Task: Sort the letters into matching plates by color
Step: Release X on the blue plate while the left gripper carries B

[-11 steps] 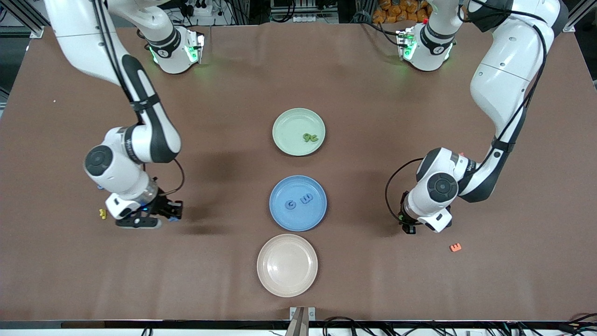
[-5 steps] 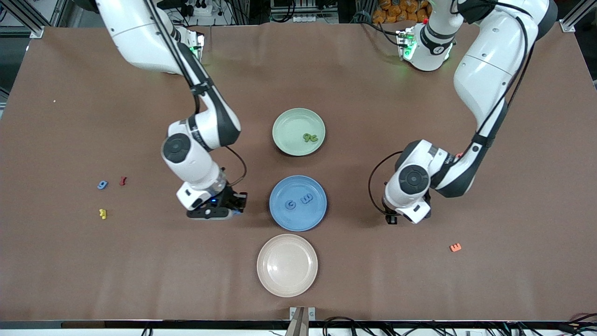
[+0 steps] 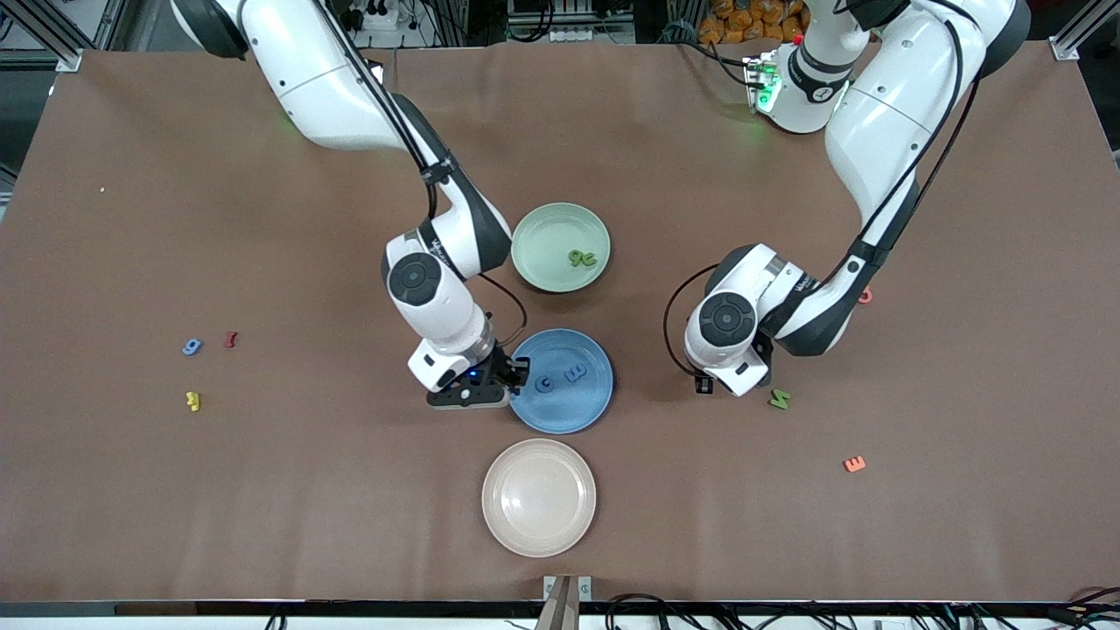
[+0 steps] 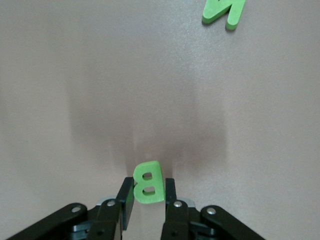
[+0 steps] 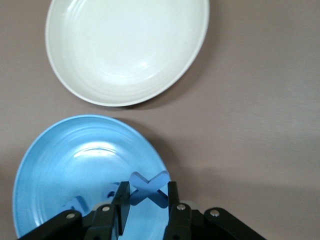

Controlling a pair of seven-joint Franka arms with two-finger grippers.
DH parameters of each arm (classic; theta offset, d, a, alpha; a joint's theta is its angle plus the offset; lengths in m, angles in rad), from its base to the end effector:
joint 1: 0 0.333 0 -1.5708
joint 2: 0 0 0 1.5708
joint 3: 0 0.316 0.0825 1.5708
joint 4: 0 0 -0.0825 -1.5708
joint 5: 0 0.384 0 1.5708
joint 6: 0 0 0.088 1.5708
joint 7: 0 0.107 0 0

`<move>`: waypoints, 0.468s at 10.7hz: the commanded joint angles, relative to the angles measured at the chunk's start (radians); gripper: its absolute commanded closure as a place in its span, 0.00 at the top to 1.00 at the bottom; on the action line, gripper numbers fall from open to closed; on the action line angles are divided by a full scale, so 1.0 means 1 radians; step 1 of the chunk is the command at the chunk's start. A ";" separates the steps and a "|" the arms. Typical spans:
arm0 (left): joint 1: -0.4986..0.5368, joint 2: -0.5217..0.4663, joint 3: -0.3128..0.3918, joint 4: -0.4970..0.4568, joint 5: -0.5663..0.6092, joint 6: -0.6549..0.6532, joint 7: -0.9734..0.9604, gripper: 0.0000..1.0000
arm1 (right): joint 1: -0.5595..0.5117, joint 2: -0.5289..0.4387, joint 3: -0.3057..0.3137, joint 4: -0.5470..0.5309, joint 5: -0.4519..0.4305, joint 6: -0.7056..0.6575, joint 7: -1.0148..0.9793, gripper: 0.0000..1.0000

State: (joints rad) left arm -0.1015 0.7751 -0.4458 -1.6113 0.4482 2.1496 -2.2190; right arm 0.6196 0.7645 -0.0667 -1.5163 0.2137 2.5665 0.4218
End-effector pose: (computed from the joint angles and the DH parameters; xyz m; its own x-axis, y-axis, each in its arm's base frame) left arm 0.6026 -0.3052 0.1917 0.0897 0.9903 0.1064 0.9921 -0.0794 -0.0969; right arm 0.6247 0.3925 0.2392 0.9784 -0.0291 0.2047 0.0168 -0.9756 -0.2187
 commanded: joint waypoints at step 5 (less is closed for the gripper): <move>0.034 -0.131 -0.073 -0.085 -0.037 -0.020 -0.013 0.00 | 0.042 0.076 0.054 0.081 0.006 0.038 0.119 0.49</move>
State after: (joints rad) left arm -0.0828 0.6956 -0.4941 -1.6605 0.4448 2.1450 -2.2191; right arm 0.6569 0.8228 -0.0319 -1.4680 0.2138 2.6048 0.4704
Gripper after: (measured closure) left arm 0.709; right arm 0.630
